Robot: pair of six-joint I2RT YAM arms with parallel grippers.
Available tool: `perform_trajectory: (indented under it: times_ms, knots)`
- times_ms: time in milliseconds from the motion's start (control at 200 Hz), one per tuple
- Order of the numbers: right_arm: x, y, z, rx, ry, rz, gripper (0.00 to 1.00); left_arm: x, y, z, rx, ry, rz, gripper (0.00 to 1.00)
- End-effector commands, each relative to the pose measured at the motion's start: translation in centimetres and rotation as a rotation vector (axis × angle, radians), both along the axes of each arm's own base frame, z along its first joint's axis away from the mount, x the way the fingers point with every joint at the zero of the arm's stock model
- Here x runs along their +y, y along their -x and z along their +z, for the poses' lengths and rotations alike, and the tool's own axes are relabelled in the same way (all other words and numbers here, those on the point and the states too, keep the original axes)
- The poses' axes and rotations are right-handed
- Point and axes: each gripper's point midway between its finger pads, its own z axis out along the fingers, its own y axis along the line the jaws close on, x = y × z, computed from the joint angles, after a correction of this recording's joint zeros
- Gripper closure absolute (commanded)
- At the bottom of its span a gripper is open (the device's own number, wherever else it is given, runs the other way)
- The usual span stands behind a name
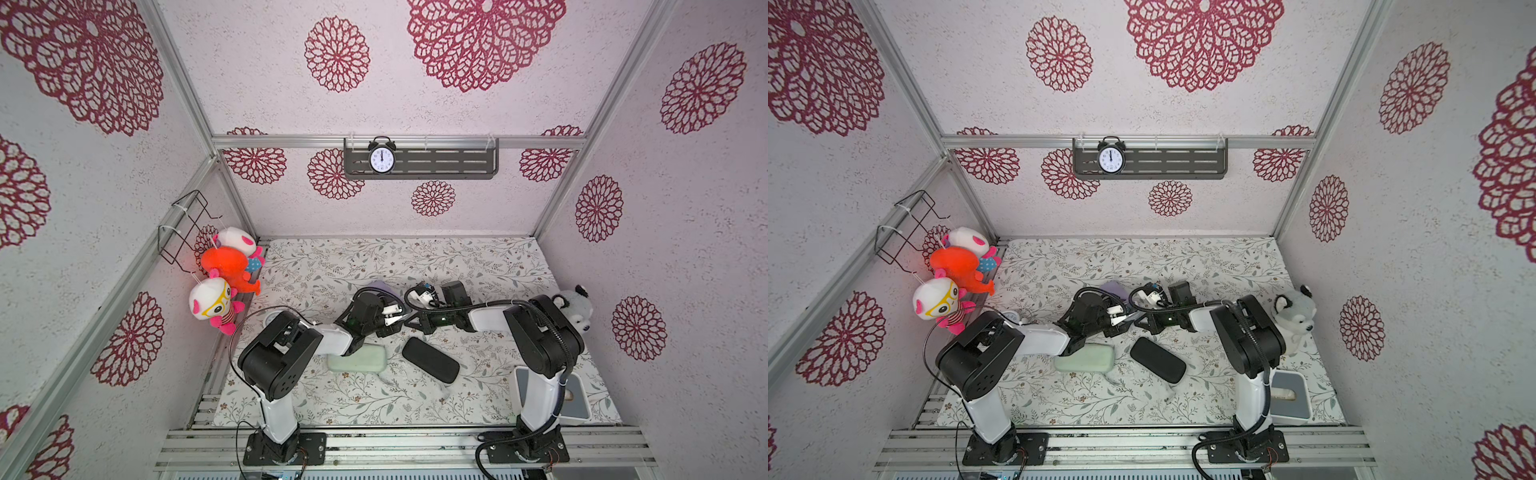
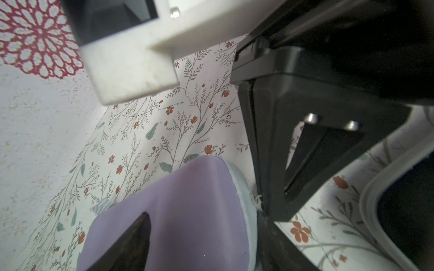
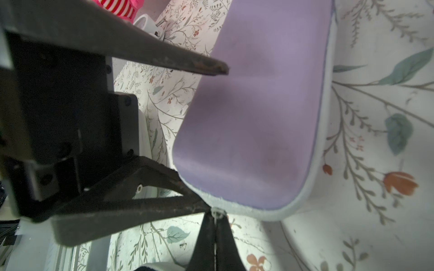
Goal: Put umbrellas into zippered umbrella sleeves
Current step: Adjust the umbrella sleeve at the center of the board.
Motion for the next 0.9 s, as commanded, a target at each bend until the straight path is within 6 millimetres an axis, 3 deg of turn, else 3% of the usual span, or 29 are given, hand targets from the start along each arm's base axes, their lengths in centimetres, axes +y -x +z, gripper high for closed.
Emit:
perform_trajectory:
  times_ms: [0, 120, 280, 425, 590, 615, 756, 896]
  knots:
    - [1.6, 1.6, 4.0, -0.065, -0.110, 0.098, 1.00, 0.5, -0.3, -1.1, 0.020, -0.064, 0.015, 0.32]
    - [1.3, 0.5, 3.8, -0.054, -0.105, 0.060, 1.00, 1.1, 0.4, -1.6, 0.030, -0.098, 0.002, 0.36]
    - [1.4, 0.6, 4.6, -0.066, -0.122, 0.058, 1.00, 2.0, 0.1, -4.1, 0.060, -0.227, 0.047, 0.38]
    - [1.3, 1.0, 5.3, -0.069, -0.143, 0.062, 1.00, 2.1, -0.6, -4.1, 0.018, -0.224, 0.073, 0.38]
    - [1.6, 1.3, 4.5, -0.040, -0.139, 0.069, 1.00, 1.6, -2.0, -4.0, -0.012, -0.272, 0.120, 0.37]
    - [1.6, 1.4, 4.3, -0.036, -0.139, 0.069, 1.00, 1.7, -1.8, -5.5, 0.006, -0.292, 0.118, 0.37]
    - [1.6, 1.2, 3.6, -0.020, -0.129, 0.063, 1.00, 1.6, -1.9, -5.2, 0.007, -0.284, 0.131, 0.36]
    - [1.9, 0.9, 4.0, -0.021, -0.152, 0.065, 1.00, 1.6, -3.5, -4.3, 0.019, -0.270, 0.250, 0.33]
